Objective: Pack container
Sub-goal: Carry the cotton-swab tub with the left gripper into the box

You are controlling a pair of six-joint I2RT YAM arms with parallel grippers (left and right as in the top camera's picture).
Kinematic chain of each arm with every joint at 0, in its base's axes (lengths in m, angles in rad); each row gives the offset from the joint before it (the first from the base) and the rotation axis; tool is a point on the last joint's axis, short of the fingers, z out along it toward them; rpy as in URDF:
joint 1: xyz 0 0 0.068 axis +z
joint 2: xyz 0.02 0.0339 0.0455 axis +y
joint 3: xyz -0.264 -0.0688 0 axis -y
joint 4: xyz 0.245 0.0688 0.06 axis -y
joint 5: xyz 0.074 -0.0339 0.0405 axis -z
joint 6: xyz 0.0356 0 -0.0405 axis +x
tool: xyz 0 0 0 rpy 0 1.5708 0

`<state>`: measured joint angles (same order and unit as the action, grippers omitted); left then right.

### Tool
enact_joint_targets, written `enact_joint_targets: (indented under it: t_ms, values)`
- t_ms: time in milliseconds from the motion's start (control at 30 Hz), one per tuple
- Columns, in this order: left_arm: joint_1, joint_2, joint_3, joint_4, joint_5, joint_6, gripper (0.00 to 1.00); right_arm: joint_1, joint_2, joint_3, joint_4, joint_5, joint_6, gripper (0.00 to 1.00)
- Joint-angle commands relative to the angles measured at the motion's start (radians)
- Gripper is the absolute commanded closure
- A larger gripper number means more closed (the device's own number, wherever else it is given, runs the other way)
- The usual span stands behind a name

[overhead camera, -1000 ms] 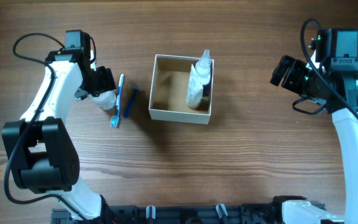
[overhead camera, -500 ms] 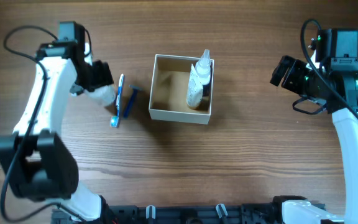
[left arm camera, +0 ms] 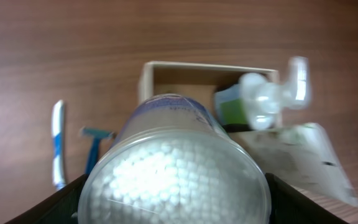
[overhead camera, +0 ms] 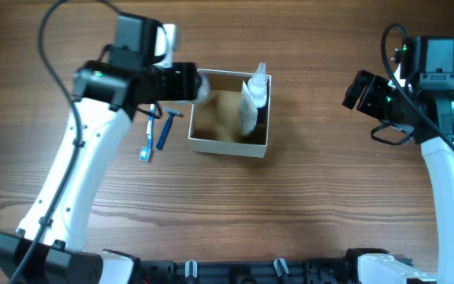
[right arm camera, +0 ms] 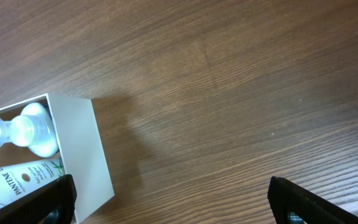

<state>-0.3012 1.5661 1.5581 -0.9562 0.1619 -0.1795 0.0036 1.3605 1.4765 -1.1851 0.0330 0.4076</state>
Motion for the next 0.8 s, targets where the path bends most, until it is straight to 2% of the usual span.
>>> enact_joint_targets:
  t_ms: [0, 200, 400, 767]
  values:
    - [-0.073, 0.042, 0.015, 0.05, -0.032, 0.043, 0.24, -0.003, 0.004, 0.001, 0.002, -0.009, 0.014, 0.0]
    - [-0.13, 0.16, 0.015, 0.103, -0.033, 0.045, 0.24, -0.003, 0.004, 0.001, 0.002, -0.009, 0.014, 0.0]
    - [-0.134, 0.288, 0.015, 0.128, -0.033, 0.045, 0.25, -0.003, 0.004, 0.001, 0.003, -0.009, 0.014, 0.0]
    - [-0.135, 0.364, 0.015, 0.183, -0.033, 0.045, 0.14, -0.003, 0.004, 0.001, 0.002, -0.009, 0.014, 0.0]
